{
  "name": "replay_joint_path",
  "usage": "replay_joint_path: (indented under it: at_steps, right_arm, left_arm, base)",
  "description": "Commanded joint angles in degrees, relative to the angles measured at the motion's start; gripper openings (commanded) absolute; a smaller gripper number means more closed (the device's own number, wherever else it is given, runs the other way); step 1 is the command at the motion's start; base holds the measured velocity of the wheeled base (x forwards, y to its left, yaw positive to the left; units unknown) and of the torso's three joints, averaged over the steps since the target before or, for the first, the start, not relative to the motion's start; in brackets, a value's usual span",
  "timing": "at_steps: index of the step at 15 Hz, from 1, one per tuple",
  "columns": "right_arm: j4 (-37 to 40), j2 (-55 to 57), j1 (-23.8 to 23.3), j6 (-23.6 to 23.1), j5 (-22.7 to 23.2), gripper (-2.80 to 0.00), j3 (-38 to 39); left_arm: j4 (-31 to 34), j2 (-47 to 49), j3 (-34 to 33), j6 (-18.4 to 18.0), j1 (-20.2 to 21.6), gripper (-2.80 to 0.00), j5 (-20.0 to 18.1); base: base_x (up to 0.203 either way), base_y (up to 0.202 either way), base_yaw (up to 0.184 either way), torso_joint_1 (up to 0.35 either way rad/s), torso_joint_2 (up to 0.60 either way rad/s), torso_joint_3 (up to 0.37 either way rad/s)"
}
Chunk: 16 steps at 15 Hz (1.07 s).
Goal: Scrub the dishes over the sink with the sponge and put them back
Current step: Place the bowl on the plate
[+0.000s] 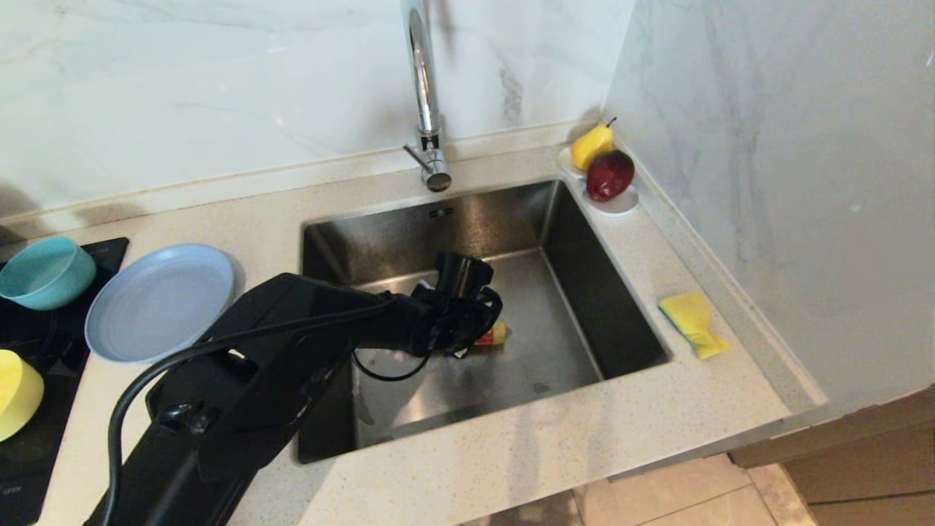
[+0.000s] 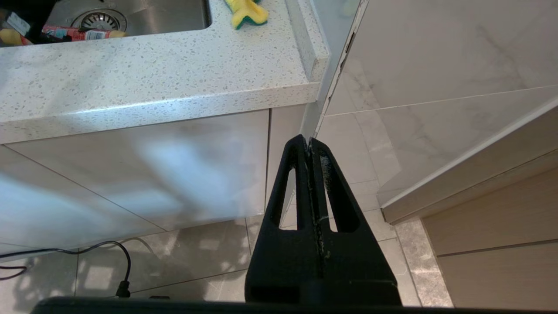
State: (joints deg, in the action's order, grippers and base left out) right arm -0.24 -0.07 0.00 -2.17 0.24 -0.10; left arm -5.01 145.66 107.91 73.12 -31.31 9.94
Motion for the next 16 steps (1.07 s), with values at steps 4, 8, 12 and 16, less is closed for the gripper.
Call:
replay_joint_path:
  at_steps: [4, 8, 12, 16]
  right_arm:
    - [-0.02, 0.07, 0.00, -0.03, 0.02, -2.80, 0.01]
    - [-0.02, 0.07, 0.00, -0.03, 0.02, -2.80, 0.01]
    - [-0.02, 0.07, 0.00, -0.03, 0.02, -2.80, 0.01]
    - [-0.02, -0.01, 0.00, -0.03, 0.02, -2.80, 0.01]
  left_arm:
    - [-1.32, 2.35, 0.02, 0.27, 0.19, 0.00, 0.17]
    - [-1.41, 2.26, 0.02, 0.45, 0.40, 0.00, 0.17]
    - [-1.41, 2.64, 0.00, 0.53, 0.61, 0.00, 0.26]
    - [-1.85, 2.70, -0.06, 0.62, 1.21, 0.00, 0.52]
  base:
    - [0.000, 0.000, 0.000, 0.000, 0.00, 0.000]
    - [0.000, 0.000, 0.000, 0.000, 0.00, 0.000]
    - [0.000, 0.000, 0.000, 0.000, 0.00, 0.000]
    - [0.000, 0.000, 0.000, 0.000, 0.00, 0.000]
